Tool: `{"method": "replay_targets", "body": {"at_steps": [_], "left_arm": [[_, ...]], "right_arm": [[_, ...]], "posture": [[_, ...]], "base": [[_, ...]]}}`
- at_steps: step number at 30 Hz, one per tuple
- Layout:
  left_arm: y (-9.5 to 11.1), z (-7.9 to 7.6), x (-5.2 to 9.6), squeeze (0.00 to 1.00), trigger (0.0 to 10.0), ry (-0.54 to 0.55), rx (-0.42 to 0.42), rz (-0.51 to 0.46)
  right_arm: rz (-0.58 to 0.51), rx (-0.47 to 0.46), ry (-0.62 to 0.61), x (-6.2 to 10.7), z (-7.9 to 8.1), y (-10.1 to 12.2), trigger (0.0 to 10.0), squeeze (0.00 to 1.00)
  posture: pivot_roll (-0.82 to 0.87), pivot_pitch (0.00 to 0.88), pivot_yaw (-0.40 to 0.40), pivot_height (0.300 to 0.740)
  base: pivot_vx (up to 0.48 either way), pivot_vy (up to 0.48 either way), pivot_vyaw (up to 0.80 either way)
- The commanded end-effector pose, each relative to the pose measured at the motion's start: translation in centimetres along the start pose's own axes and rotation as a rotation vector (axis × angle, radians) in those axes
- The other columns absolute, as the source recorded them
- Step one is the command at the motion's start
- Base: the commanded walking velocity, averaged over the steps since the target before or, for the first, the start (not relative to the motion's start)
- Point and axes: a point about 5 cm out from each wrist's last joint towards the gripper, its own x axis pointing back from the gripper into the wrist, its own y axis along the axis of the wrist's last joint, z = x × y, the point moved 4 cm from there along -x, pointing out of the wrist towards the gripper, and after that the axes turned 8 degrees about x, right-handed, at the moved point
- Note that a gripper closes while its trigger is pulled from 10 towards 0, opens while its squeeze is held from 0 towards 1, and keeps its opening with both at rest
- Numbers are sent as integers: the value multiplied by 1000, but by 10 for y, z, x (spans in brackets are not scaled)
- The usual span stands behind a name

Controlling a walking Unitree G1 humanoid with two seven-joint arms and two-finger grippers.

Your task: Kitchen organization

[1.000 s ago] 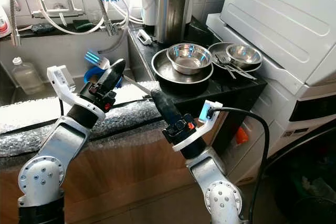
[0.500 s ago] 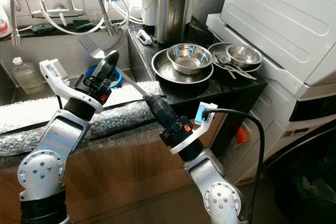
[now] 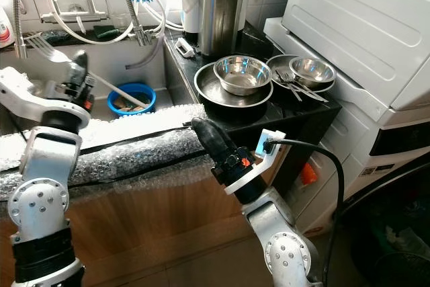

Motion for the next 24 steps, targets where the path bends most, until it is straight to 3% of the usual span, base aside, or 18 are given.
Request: {"method": "replay_targets", "body": {"at_steps": [1,2,5,7,9,10,11,12,14,15,22,24], "left_arm": [[10,-23,-3,0,10000,-78,-143,-53],[11,-29,-4,0,10000,-102,-216,-66],[12,-31,-4,0,10000,-100,-321,-95],[11,-31,-4,0,10000,-98,-339,-97],[9,-31,-4,0,10000,-110,-429,-101],[6,-32,-2,0,10000,-140,-534,-96],[6,-32,-2,0,10000,-140,-534,-96],[2,-31,0,0,10000,-154,-605,-92],[-2,-26,3,0,10000,-150,-659,-82],[-4,-23,6,0,10000,-161,-713,-80],[2,-12,12,0,10000,-180,-902,-106],[3,-8,12,0,10000,-186,-953,-111]], "right_arm": [[3,230,-126,-6,-15,8,10000,0],[-22,280,-170,-8,-20,14,10000,0],[-70,414,-227,-11,-23,30,10000,0],[-76,421,-229,-12,-22,32,10000,0],[-78,431,-232,-11,-20,31,10000,0],[-72,452,-240,-9,-19,29,10000,0],[-72,452,-240,-9,-19,29,10000,0],[-74,479,-252,-7,-19,26,10000,0],[-81,522,-287,-3,-21,23,10000,0],[-92,594,-327,3,-24,25,10000,0],[-102,676,-415,21,-35,34,10000,0],[-92,644,-440,27,-39,31,10000,0]], "posture": [[-37,0,-76,727],[-37,0,-77,727],[-42,0,-73,727],[-42,0,-73,727],[-43,0,-74,727],[-37,0,-75,727],[-37,0,-75,727],[-37,0,-75,727],[-37,0,-75,727],[-36,0,-74,727],[-45,0,-69,727],[-44,0,-69,727]], "base": [[0,0,0],[0,0,0],[0,0,0],[0,0,0],[0,0,0],[0,0,0],[0,0,0],[0,0,0],[0,0,0],[0,0,0],[0,0,0],[0,0,0]]}}
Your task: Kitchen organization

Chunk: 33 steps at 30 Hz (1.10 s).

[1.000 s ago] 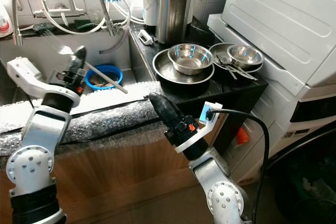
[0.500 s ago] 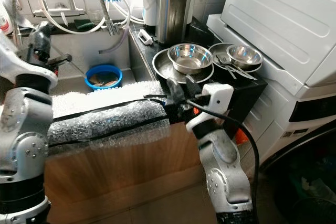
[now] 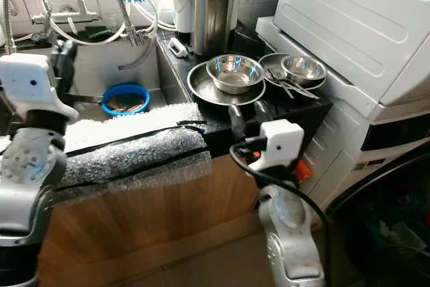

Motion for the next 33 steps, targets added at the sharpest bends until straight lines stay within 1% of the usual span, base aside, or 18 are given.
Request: {"method": "replay_targets", "body": {"at_steps": [1,3,6,7,8,10,14,15,19,22,27,33], "left_arm": [[0,-1,0,0,10000,-15,-45,-16],[-5,1,0,0,10000,14,-24,-4],[-8,0,1,0,10000,20,-11,7],[-14,-2,3,0,10000,11,4,31],[-26,-5,9,0,10000,7,10,70],[-30,-5,12,0,10000,17,28,83],[-26,-6,12,0,10000,0,-16,56],[-26,-6,11,0,10000,1,-17,52],[-24,-4,8,0,10000,13,15,39],[-22,-1,7,0,10000,32,22,33],[-7,7,-1,0,10000,76,49,-33],[-12,5,0,0,10000,74,52,-13]], "right_arm": [[-16,-4,-21,2,-4,4,10000,0],[-10,13,-2,5,3,0,10000,0],[-10,7,1,6,5,-1,10000,0],[-8,6,2,6,7,-1,10000,0],[-5,5,4,6,10,-2,10000,0],[-5,7,3,7,12,-2,10000,0],[-8,19,6,8,12,-2,10000,0],[-7,20,6,8,11,-2,10000,0],[-7,23,6,9,12,-3,10000,0],[-10,22,7,8,12,-2,10000,0],[-17,21,12,6,14,0,10000,0],[-16,22,15,5,15,-1,10000,0]], "posture": [[-44,0,-69,727],[-44,0,-68,727],[-45,0,-66,727],[-45,0,-65,727],[-44,0,-62,727],[-50,0,-61,727],[-47,0,-60,727],[-46,0,-60,727],[-49,0,-59,727],[-48,0,-60,727],[-46,0,-66,727],[-48,0,-68,727]], "base": [[0,0,0],[0,0,0],[0,0,0],[0,0,0],[0,0,0],[0,0,0],[0,0,0],[0,0,0],[0,0,0],[0,0,0],[244,0,0],[248,0,0]]}}
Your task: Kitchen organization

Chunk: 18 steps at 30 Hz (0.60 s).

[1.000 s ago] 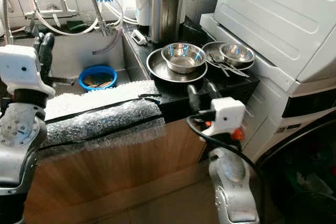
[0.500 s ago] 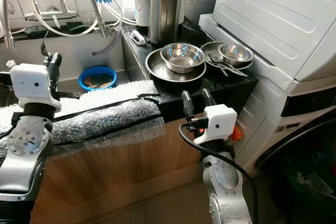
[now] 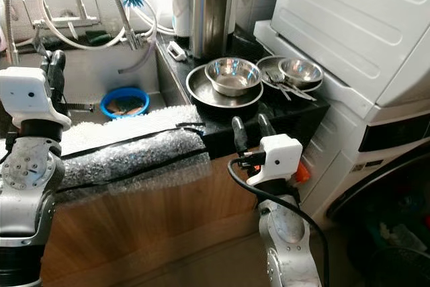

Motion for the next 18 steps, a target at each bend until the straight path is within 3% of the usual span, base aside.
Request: {"method": "replay_targets", "body": {"at_steps": [1,15,18], "left_arm": [[4,-2,0,0,10000,0,12,-20],[5,-4,-3,0,10000,0,25,-24],[5,-5,-3,0,10000,2,37,-26]], "right_arm": [[-13,12,2,-3,-1,3,10000,0],[-12,10,15,-5,1,3,10000,0],[-12,9,22,-5,2,3,10000,0]], "posture": [[-48,0,-68,727],[-45,0,-72,727],[-46,0,-72,727]], "base": [[262,0,0],[294,0,0],[0,0,0]]}}
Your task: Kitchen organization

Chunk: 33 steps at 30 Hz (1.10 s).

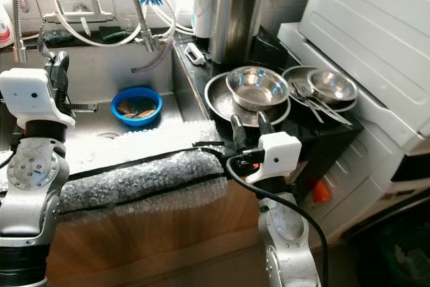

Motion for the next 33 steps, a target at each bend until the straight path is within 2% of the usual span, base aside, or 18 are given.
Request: {"method": "replay_targets", "body": {"at_steps": [1,11,14,17,25,30,33], "left_arm": [[2,-9,1,0,10000,-30,17,-8],[-9,-7,3,0,10000,-47,14,37],[-18,-10,5,0,10000,-63,16,68],[-38,-11,11,0,10000,-55,55,121],[-60,-14,9,0,10000,-4,107,161],[-69,-18,11,0,10000,-28,100,185],[-81,-12,19,0,10000,-22,50,231]], "right_arm": [[20,16,-15,3,-6,-4,10000,0],[21,10,-7,2,-3,-4,10000,0],[21,9,-6,2,-3,-4,10000,0],[19,6,-8,2,-4,-4,10000,0],[12,3,-11,2,-4,-2,10000,0],[15,1,-11,3,-3,-4,10000,0],[20,0,-11,4,-1,-4,10000,0]], "posture": [[-46,0,-72,727],[-46,0,-70,727],[-45,0,-70,727],[-38,0,-70,727],[-53,0,-64,727],[-56,0,-61,727],[-56,0,-58,727]], "base": [[0,0,0],[0,0,0],[0,0,0],[0,0,0],[0,0,0],[0,0,0],[0,0,0]]}}
